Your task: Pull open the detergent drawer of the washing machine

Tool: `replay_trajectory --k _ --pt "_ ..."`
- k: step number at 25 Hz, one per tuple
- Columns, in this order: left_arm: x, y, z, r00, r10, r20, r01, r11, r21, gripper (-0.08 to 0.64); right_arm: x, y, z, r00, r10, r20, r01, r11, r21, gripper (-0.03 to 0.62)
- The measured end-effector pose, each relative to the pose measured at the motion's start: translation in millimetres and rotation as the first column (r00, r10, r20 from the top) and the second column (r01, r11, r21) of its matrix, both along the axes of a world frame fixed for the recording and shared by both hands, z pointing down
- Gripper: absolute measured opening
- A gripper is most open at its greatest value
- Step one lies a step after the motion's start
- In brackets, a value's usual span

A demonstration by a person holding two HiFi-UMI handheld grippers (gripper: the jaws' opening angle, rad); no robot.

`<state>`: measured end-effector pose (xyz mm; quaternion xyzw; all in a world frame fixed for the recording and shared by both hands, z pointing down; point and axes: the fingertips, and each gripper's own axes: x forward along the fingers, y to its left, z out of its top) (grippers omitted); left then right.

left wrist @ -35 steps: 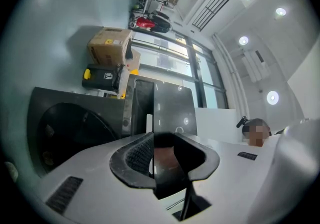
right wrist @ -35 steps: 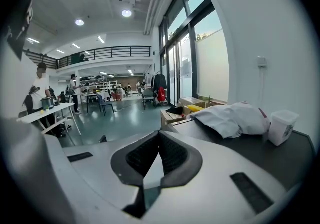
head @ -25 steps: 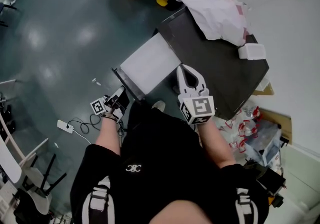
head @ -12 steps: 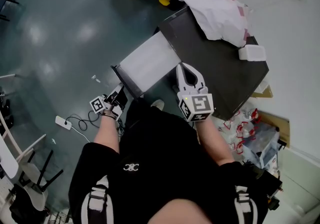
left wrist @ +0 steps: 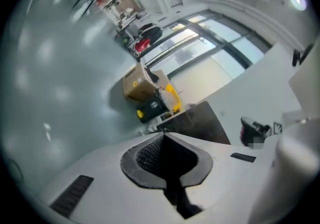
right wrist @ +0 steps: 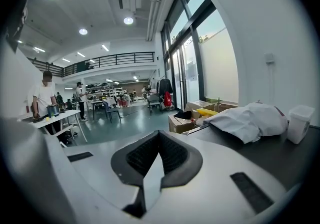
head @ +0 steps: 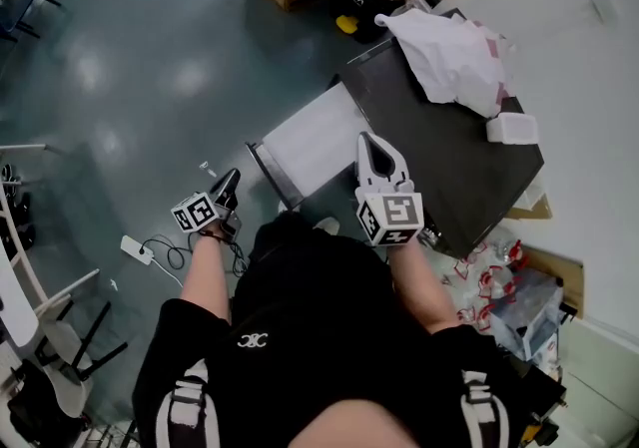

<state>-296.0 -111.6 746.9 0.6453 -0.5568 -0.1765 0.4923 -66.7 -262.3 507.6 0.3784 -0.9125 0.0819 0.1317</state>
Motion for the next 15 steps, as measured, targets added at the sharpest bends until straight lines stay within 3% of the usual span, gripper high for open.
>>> replay_trajectory --k 2,6,11,15 --pt "-31 -3 -18 0.978 -0.023 0.205 0.027 0.999 -0.018 0.002 -9 0 -4 0.999 -0.011 0.036 0.011 1.0 0.0 -0.003" --pt "-74 -16 -77 0.893 -0.11 0.437 0.106 0.994 0.034 0.002 -23 -1 -21 0.993 -0.025 0.119 0.024 1.0 0.007 -0.003" --pt "-82 -31 -161 0.722 -0.14 0.678 0.112 0.99 0.085 0.002 -32 3 -43 0.991 -0.045 0.129 0.037 0.997 0.062 -0.003" --pt "-64 -25 -239 0.579 -0.246 0.778 0.149 0.969 0.195 0.002 -26 17 -66 0.982 -0.068 0.175 0.056 0.996 0.075 -0.003"
